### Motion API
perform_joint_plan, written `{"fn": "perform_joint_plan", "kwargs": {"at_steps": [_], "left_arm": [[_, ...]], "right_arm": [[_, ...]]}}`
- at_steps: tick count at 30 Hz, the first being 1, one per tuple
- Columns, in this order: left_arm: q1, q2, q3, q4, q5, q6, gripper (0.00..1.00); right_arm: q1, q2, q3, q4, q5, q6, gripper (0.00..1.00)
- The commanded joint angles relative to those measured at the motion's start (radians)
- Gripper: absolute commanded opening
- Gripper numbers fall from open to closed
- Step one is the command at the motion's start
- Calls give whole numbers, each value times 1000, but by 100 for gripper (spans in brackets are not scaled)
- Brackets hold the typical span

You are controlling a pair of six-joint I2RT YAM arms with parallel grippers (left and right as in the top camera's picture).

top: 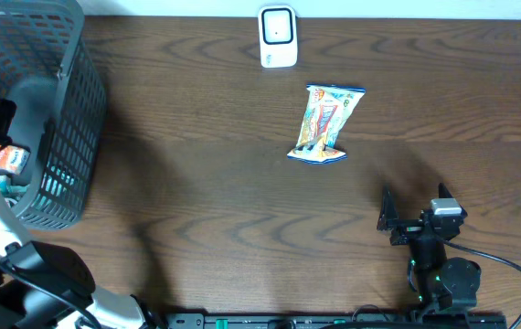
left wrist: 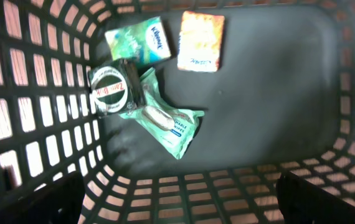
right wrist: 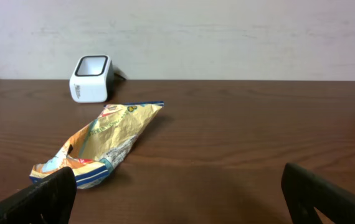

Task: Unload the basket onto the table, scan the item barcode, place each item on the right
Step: 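Return the left gripper to the basket and grasp the green packet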

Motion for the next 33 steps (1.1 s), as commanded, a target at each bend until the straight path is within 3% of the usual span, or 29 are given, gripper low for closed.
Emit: {"fn": "perform_joint_plan", "kwargs": {"at_steps": [1,10,33], "left_arm": [[2,14,11,-6,-23,-122,96],[1,18,-23,-28,-24,-256,96],[1,31,-221,153,-32,-228,96]], "right_arm": [[-5,0,-1,-5,11,10,99],[-5,0,-1,-5,11,10,99],[-5,0,-1,-5,11,10,99]]}}
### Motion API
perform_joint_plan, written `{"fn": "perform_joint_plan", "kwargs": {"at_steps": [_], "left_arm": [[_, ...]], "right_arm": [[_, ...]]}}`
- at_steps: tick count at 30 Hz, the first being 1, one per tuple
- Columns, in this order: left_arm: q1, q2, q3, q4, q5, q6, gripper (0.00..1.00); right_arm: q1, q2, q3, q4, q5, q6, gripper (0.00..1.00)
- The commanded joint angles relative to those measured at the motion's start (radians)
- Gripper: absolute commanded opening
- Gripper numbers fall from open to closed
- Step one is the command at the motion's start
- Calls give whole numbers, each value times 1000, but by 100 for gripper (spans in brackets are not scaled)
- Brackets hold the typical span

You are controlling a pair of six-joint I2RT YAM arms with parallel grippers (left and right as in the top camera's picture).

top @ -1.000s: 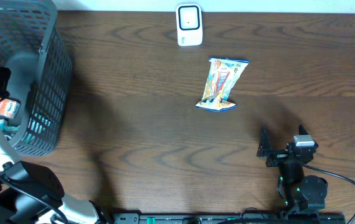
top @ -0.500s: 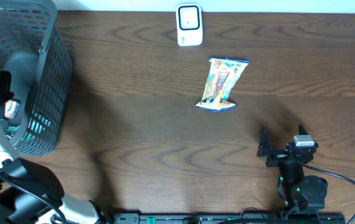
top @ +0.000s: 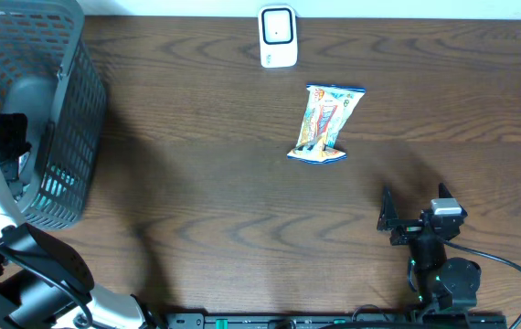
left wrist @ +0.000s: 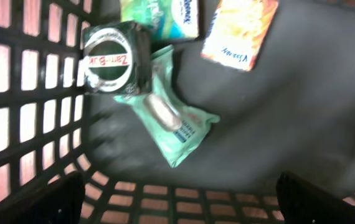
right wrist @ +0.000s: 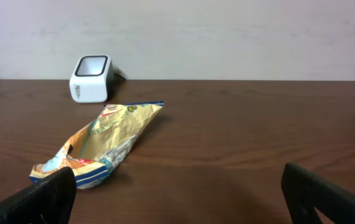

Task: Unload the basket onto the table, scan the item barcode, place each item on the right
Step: 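Return the left gripper to the basket and grasp the green packet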

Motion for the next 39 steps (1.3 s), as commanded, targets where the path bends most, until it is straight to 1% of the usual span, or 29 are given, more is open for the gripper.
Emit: {"fn": "perform_joint_plan", "kwargs": {"at_steps": [1,6,14,15,20,23,26,28,29,35,39], "left_arm": [[2,24,-16,25,-29,10,96],[2,76,-16,67,-29,10,96],[2,174,-16,48,-28,9,97],[2,186,-16,43,-28,0,96],[2,221,-59,42,-28,-114,97],[2,222,-117,97,-28,-137,96],[2,222,-172,190,-29,-119,96],[2,222,-199,256,-35,-67,96],[2,222,-219,293,-63,-48,96],[2,224,-260,358,-98,-44,96],[2,225,-312,440,-100,19,88]], "right_arm": [[-5,0,-1,-5,11,10,99],[-5,0,-1,-5,11,10,99],[-5,0,-1,-5,11,10,99],[-5,0,-1,-5,11,10,99],[-5,0,-1,-5,11,10,99],[-5,0,-1,-5,11,10,99],[-5,0,-1,-5,11,10,99],[-5,0,-1,-5,11,10,99],[-5,0,-1,-5,11,10,99],[-5,0,-1,-5,11,10,99],[-5,0,-1,-5,11,10,99]]}}
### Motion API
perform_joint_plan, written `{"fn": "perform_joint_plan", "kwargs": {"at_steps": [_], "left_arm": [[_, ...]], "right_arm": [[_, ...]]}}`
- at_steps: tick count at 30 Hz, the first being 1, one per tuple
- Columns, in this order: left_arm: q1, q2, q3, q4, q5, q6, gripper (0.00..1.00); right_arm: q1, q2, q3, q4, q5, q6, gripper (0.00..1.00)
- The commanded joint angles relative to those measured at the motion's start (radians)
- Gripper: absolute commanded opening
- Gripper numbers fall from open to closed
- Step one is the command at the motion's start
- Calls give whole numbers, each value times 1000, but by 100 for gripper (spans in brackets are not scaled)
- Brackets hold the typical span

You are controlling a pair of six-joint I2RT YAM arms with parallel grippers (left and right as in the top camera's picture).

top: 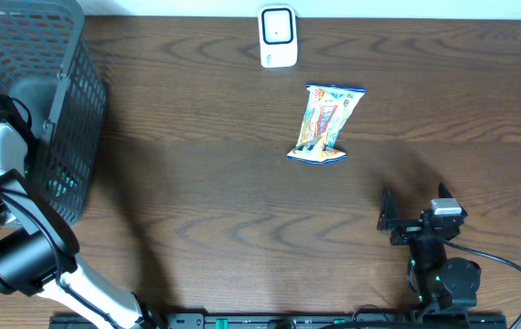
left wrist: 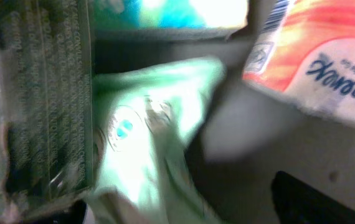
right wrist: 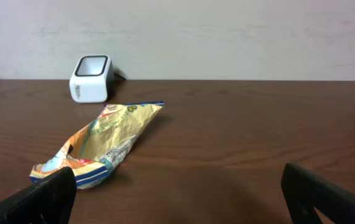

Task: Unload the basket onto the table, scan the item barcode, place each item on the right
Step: 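Return the left gripper to the basket and grasp the green packet, then carry the green packet to the scanner and drop it on the table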

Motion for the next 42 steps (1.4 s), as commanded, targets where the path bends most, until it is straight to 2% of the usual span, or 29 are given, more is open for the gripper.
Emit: {"fn": "perform_joint_plan", "kwargs": {"at_steps": [1,7,9,14,19,27,35,38,42], "left_arm": [[2,14,-53,51,-32,71,83],[2,18,-65,58,-27,126,52],[2,4,-64,58,-7,145,32],[2,-78,-56,60,120,147,9],[2,-242,-47,74,218,146,7],[2,-603,-47,108,251,128,7],[-2,-943,-47,172,473,82,8],[-35,-1020,-47,218,526,73,7],[-155,-1069,-47,254,530,69,7]], "right_arm": [[-5,0,-1,-5,11,10,99],[-5,0,-1,-5,11,10,99],[-5,0,-1,-5,11,10,99],[-5,0,-1,-5,11,10,99],[-5,0,-1,-5,11,10,99],[-5,0,-1,-5,11,10,99],[-5,0,-1,-5,11,10,99],[-5,0,-1,-5,11,10,99],[-5,0,-1,-5,11,10,99]]}}
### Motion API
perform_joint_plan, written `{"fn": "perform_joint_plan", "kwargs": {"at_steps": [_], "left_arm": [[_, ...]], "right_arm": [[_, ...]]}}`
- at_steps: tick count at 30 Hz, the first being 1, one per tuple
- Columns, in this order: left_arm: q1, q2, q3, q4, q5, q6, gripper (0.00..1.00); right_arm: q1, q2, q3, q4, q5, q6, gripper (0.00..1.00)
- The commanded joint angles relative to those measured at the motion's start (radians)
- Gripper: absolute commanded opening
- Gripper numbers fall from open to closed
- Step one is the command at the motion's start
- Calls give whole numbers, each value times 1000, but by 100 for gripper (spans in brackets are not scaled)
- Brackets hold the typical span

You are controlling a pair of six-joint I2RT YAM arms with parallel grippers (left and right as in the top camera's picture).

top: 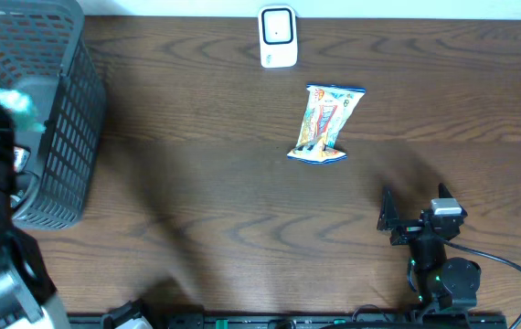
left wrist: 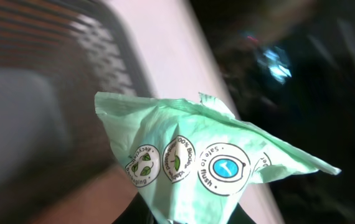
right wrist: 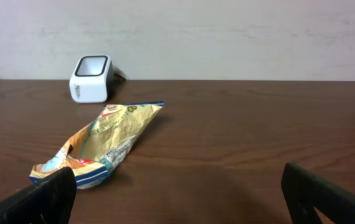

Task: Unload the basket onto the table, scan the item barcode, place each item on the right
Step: 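Carry the green packet to the scanner and drop it on the table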

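Observation:
My left gripper (left wrist: 184, 219) is shut on a mint-green wipes packet (left wrist: 205, 163), which fills the left wrist view and hides the jaws. From overhead the packet (top: 21, 104) shows blurred above the grey mesh basket (top: 69, 100) at the far left, raised out of it. The white barcode scanner (top: 278, 37) stands at the table's back edge, and it also shows in the right wrist view (right wrist: 91, 78). My right gripper (top: 405, 217) rests open near the front right, its fingers (right wrist: 47, 194) wide apart with nothing between them.
A yellow and blue snack bag (top: 327, 122) lies on the dark wood table just in front and right of the scanner, also seen as the snack bag (right wrist: 96, 146) ahead of my right gripper. The basket's inside is mostly hidden by my blurred left arm.
My left gripper was low inside the basket, close against the green packet and the other items. Now it is shut on the green packet and holds it up out of the basket. The right arm is unmoved.
My left gripper hung open above the basket's contents: a round tin, tissue packs and the green wipes packet. It was then lower and closer to them, then right down on the green packet. Now the packet is held up, above the basket. The right arm stayed still throughout.

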Motion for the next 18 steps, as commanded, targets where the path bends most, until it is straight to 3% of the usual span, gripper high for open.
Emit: {"fn": "perform_joint_plan", "kwargs": {"at_steps": [1,5,11,18], "left_arm": [[-121,-8,9,21,58,-13,8],[-293,49,9,37,59,61,8],[-607,264,9,105,58,431,7],[-840,619,9,182,20,572,8]], "right_arm": [[-5,0,-1,-5,11,10,99],[-5,0,-1,-5,11,10,99],[-5,0,-1,-5,11,10,99],[-5,0,-1,-5,11,10,99]]}}
